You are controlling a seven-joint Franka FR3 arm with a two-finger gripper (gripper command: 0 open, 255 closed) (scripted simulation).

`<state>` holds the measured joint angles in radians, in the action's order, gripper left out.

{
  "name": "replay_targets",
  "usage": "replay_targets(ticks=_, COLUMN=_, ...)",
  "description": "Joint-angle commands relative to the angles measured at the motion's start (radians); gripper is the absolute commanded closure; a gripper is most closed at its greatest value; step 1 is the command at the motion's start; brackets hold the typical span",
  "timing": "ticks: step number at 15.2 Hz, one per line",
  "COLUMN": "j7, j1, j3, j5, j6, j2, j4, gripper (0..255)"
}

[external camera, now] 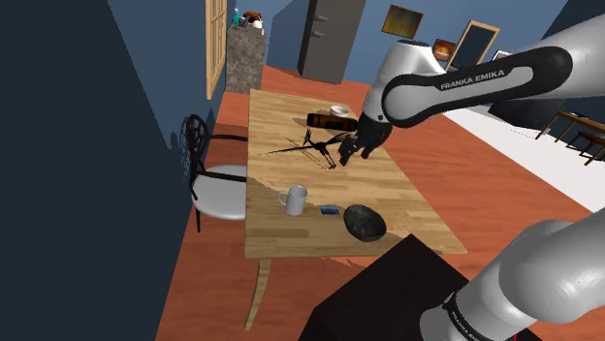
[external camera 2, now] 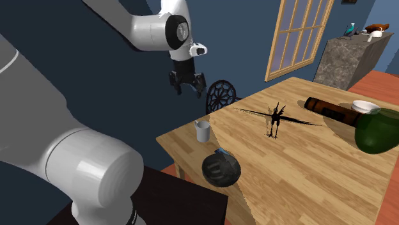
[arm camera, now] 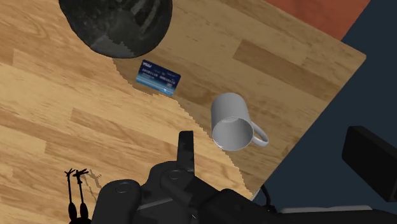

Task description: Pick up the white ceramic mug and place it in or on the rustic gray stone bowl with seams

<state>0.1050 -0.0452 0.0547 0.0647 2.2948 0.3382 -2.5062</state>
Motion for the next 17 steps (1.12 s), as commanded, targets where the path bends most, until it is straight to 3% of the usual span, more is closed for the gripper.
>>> replay_targets(ticks=1, j7=0.015, j1=-0.007, j3=-0.001, j5=0.003, j6=0.073, j2=-0.074, j4=0.006, gripper=0)
replay_targets(ticks=9, j7=0.074, j1=-0.028, j3=-0.008, j5=0.019, j6=0.313, j2=-0.389, j4=0.095, gripper=0)
replay_targets(ticks=17, j7=0.118, j1=-0.034, j3=-0.025, j5=0.02, j6=0.475, j2=-0.714, j4=0.271, gripper=0)
